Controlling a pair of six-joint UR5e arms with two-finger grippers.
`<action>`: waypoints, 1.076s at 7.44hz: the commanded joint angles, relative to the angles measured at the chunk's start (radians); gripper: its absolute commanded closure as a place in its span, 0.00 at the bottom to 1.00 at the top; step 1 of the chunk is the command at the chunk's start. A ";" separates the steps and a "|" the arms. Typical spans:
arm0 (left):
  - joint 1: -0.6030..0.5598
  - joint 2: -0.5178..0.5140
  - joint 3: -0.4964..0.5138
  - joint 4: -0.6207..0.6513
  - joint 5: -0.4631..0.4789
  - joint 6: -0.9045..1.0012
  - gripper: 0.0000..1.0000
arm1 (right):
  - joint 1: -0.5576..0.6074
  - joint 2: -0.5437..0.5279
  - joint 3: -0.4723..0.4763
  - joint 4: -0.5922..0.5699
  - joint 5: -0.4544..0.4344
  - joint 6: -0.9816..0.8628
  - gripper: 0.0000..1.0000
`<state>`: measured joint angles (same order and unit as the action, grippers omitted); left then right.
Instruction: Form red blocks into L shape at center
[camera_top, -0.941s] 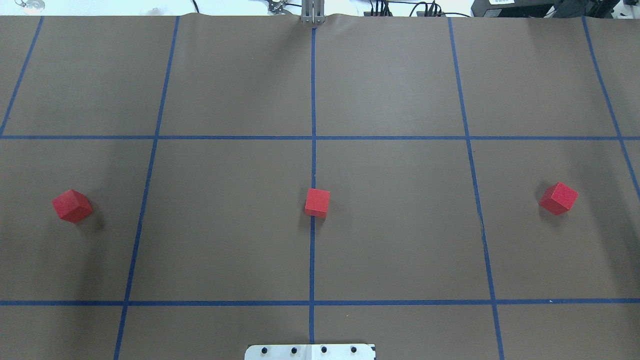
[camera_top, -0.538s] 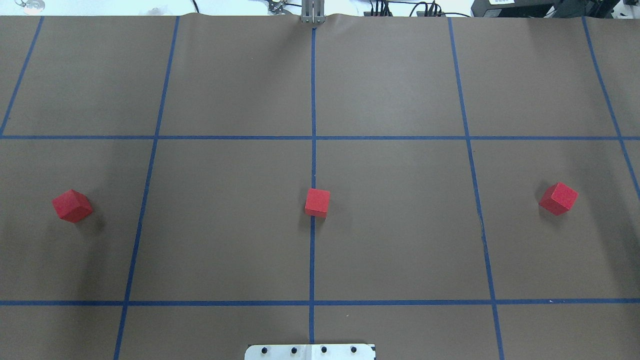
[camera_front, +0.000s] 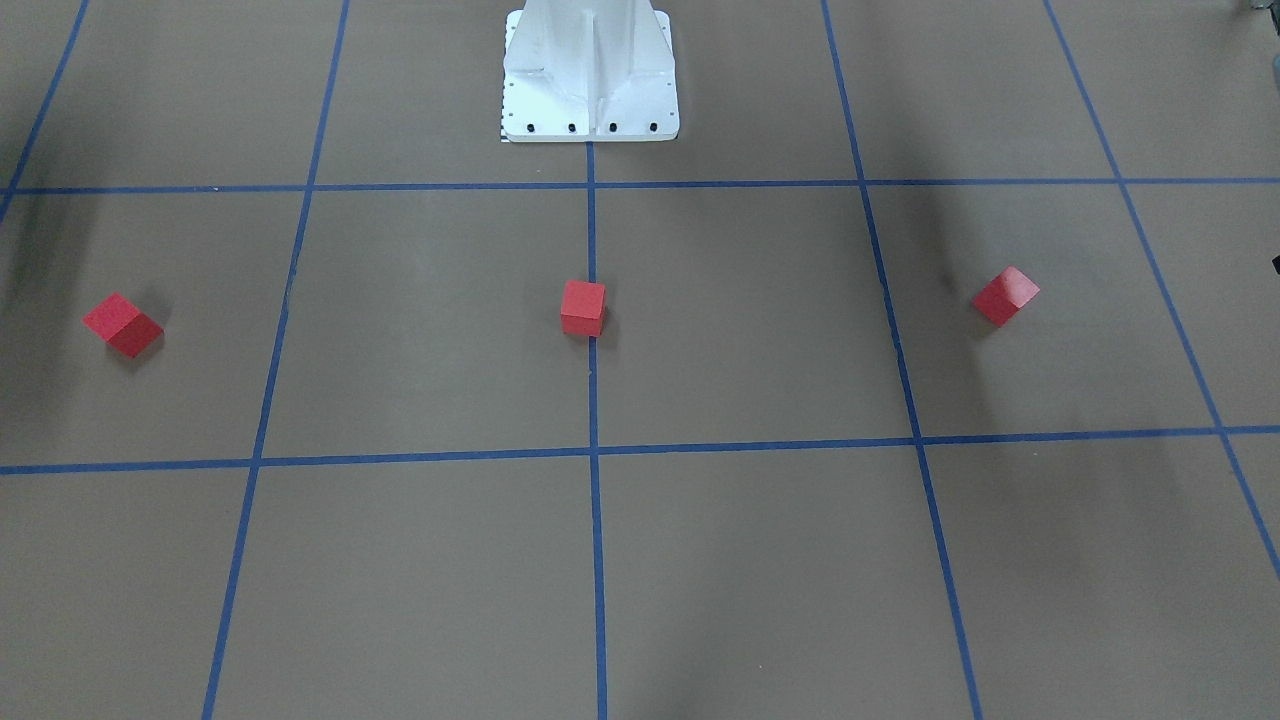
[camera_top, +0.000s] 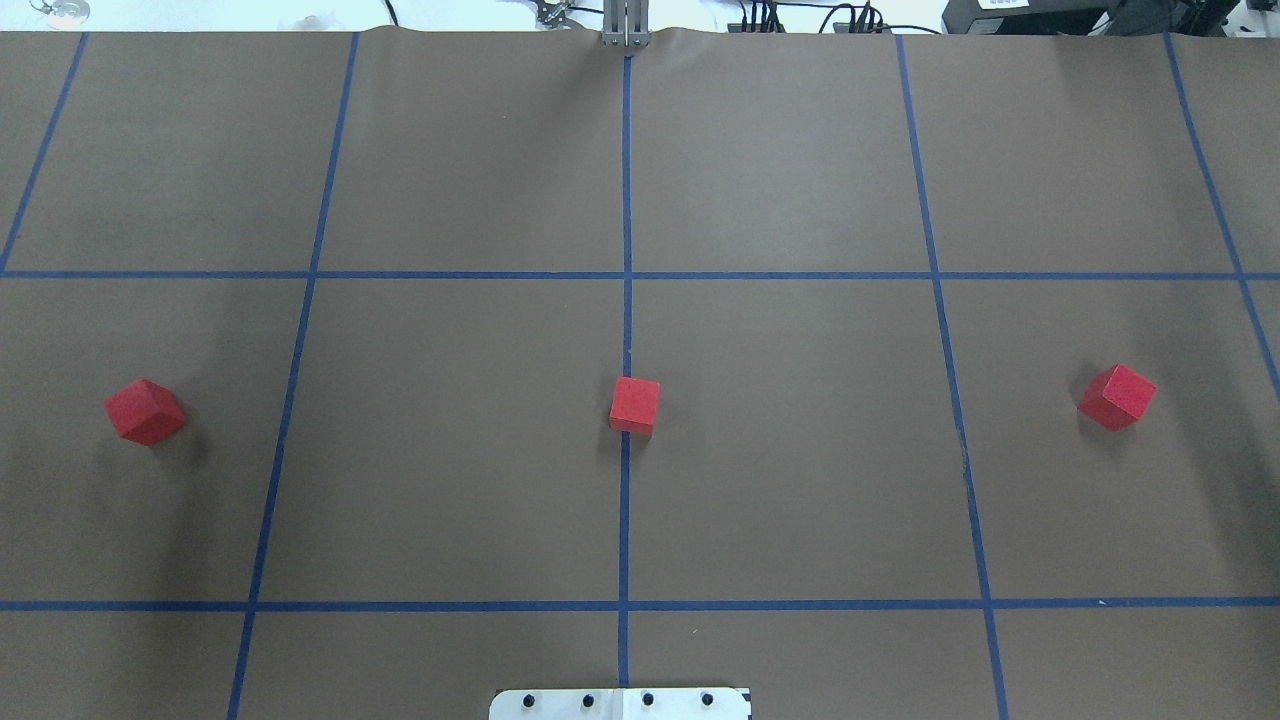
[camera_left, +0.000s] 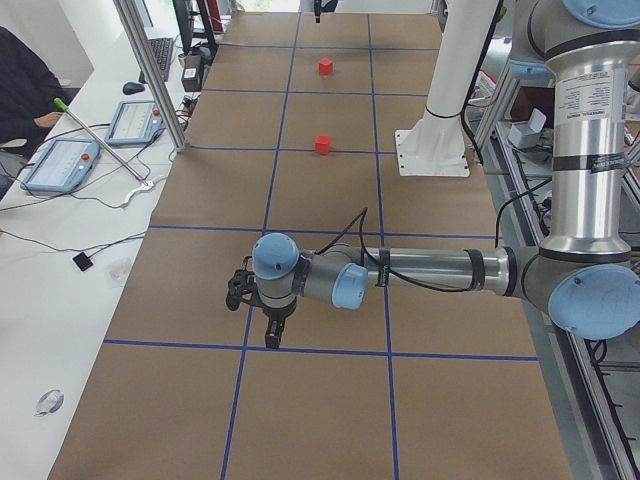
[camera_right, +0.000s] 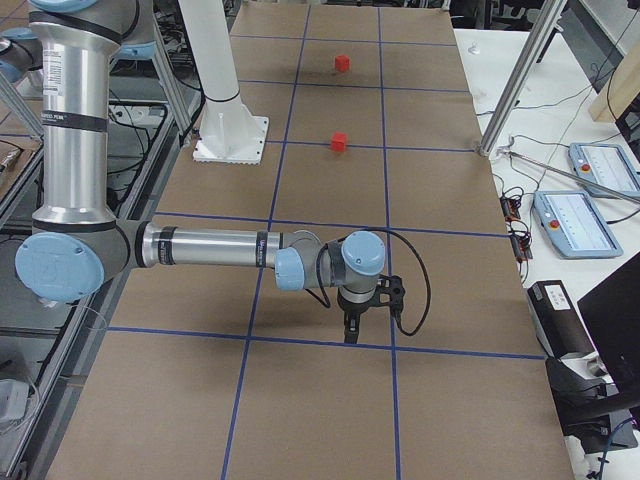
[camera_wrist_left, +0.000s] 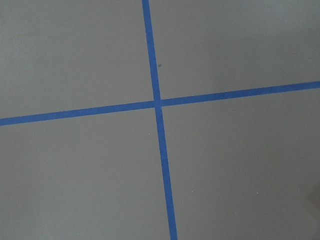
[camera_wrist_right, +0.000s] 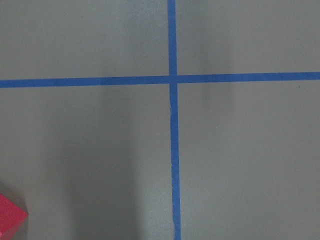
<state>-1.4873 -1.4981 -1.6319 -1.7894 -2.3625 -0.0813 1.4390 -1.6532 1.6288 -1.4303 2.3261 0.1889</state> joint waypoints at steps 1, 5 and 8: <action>-0.001 0.001 0.001 -0.001 0.000 0.000 0.00 | -0.008 0.001 -0.001 0.011 0.001 0.003 0.00; -0.001 0.001 0.003 -0.004 -0.001 0.002 0.00 | -0.028 0.003 -0.007 0.025 0.001 0.004 0.00; -0.002 0.019 0.000 -0.008 -0.003 -0.003 0.00 | -0.046 0.000 -0.001 0.027 0.009 0.020 0.00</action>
<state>-1.4889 -1.4908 -1.6292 -1.7955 -2.3642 -0.0811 1.4067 -1.6528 1.6268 -1.4046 2.3327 0.1995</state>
